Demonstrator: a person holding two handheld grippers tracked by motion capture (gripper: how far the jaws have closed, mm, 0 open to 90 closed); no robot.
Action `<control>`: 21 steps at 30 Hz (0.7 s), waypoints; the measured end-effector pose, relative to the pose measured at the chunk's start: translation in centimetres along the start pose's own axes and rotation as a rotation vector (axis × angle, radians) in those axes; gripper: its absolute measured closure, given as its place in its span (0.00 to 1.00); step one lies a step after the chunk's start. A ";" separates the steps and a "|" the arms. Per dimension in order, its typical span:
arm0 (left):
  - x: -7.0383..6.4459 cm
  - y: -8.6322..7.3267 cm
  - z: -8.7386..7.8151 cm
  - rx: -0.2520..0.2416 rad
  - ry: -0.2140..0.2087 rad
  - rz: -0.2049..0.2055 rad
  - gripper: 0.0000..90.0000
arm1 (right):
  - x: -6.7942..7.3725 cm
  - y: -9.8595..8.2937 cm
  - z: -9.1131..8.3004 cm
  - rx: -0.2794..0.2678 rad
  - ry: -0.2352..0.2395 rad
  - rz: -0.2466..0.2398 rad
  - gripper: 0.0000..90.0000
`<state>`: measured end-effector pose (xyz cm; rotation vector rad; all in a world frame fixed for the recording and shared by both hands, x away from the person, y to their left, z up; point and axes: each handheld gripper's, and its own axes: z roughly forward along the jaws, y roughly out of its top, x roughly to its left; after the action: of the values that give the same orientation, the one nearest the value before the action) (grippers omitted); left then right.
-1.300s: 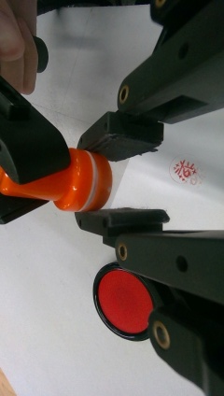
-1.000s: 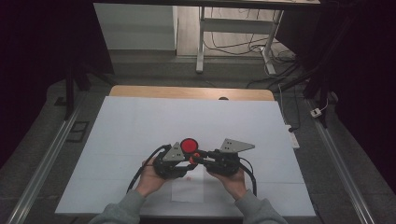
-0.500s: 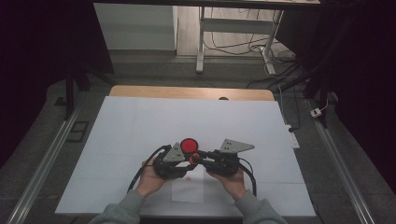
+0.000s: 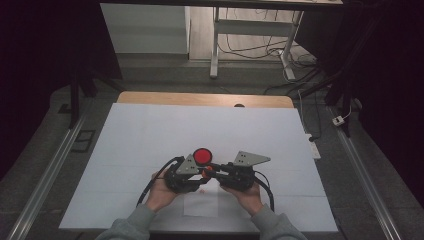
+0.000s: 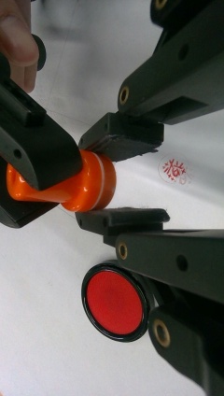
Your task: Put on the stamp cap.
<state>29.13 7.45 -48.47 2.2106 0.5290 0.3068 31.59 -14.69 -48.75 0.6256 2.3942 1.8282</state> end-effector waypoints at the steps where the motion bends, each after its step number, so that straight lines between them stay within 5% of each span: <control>1: 0.0 0.0 0.0 0.002 0.000 0.002 0.73 | 0.0 0.0 0.0 -0.002 0.001 0.002 0.81; 21: 0.3 -0.6 0.5 -0.024 -0.002 -0.028 0.66 | 0.3 0.3 0.2 0.017 -0.026 -0.027 0.81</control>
<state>29.40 7.58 -49.21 2.1783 0.5526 0.2948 31.47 -14.36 -48.46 0.6118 2.3918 1.7805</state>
